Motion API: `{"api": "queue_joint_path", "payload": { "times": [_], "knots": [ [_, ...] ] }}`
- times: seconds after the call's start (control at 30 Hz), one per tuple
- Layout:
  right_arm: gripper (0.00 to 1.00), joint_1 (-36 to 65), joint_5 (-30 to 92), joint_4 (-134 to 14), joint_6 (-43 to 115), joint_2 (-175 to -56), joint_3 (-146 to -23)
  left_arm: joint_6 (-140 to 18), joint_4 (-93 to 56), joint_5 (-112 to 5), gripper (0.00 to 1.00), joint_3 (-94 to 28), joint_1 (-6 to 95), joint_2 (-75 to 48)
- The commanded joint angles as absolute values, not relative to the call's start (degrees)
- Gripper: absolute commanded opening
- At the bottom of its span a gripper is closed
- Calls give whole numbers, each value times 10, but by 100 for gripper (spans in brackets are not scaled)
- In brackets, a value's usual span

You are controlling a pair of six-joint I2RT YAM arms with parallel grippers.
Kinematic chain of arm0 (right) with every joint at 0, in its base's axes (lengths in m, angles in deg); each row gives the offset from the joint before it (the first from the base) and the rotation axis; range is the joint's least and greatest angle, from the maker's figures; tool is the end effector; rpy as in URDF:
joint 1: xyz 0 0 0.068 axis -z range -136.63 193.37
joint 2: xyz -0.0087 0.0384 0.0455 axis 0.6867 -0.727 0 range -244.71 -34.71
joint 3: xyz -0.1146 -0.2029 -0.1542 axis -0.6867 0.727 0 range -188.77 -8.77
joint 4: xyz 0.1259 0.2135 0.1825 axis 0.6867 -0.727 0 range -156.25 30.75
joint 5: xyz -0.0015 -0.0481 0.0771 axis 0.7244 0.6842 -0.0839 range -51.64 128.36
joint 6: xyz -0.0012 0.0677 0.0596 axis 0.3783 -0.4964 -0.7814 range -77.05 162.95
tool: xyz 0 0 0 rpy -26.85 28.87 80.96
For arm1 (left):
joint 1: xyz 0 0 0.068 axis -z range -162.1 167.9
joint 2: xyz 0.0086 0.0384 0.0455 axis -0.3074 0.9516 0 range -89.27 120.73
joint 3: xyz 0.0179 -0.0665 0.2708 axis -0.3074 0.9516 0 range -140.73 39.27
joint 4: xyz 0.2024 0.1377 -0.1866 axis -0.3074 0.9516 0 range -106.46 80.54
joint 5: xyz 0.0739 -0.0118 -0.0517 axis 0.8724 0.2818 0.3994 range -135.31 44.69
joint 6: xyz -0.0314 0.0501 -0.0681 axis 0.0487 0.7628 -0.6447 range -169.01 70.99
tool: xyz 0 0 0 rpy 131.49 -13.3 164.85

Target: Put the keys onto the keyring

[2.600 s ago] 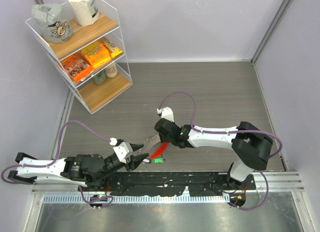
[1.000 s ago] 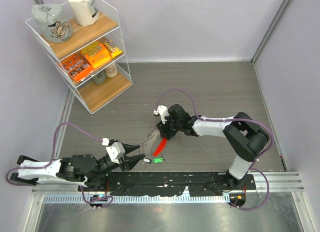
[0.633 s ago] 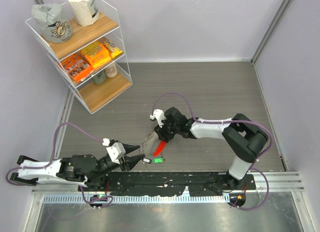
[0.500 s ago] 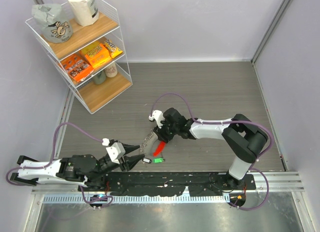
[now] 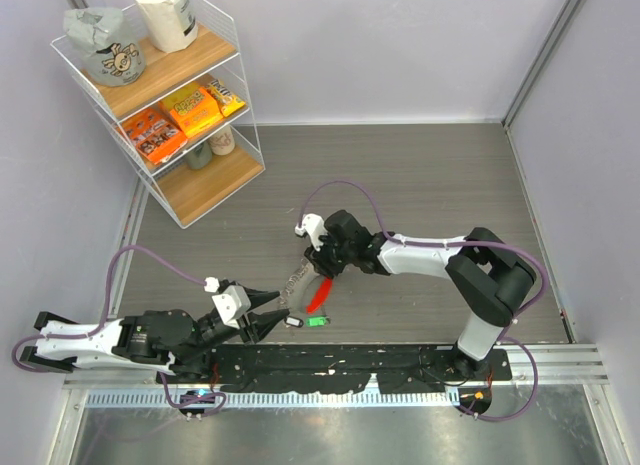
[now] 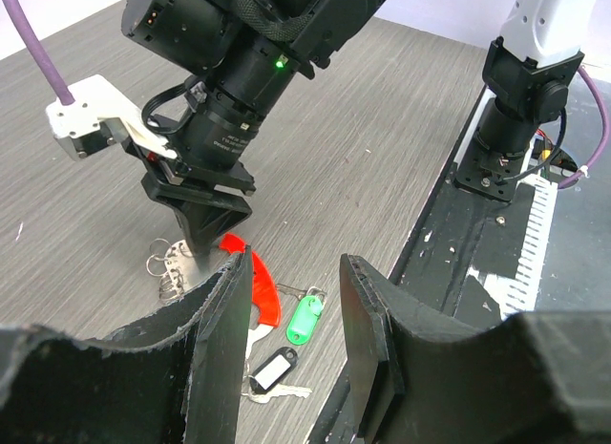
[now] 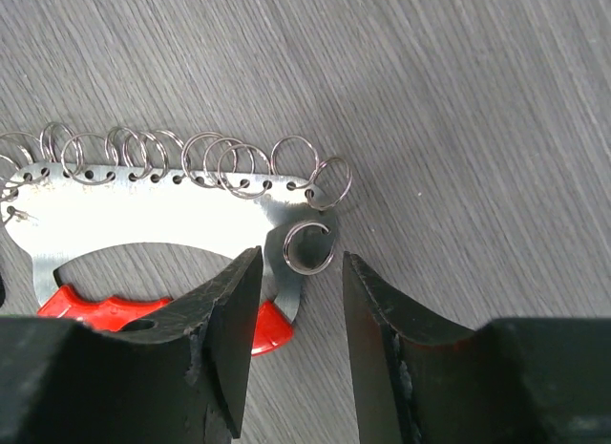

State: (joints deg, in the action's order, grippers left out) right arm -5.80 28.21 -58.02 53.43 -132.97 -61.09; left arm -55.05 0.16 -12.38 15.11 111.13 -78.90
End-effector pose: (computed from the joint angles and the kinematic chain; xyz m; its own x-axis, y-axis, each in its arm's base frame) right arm 0.2610 0.3236 0.1041 -0.3020 -0.6233 -0.7213 -0.8966 0.4428 -0.0073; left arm 0.0344 -0.1685 0.2837 -0.0887 -0.0030 -0.9961 0.8640 0.4973 -0.0784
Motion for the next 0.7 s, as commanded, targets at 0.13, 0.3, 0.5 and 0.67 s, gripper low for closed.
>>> {"api": "queue_joint_path", "payload": {
  "times": [0.13, 0.3, 0.5, 0.67],
  "knots": [
    [45, -59, 280, -576, 548, -1343, -643, -559, -6, -121, 47, 146, 1109, -788],
    [45, -59, 283, -577, 546, -1360, -646, -555, -5, -121, 47, 142, 1109, -785],
    [43, -58, 285, -574, 542, -1374, -643, -552, -6, -120, 47, 140, 1109, -779],
    [36, -52, 277, -575, 531, -1378, -642, -552, -6, -119, 47, 140, 1108, -779]
  ]
}}
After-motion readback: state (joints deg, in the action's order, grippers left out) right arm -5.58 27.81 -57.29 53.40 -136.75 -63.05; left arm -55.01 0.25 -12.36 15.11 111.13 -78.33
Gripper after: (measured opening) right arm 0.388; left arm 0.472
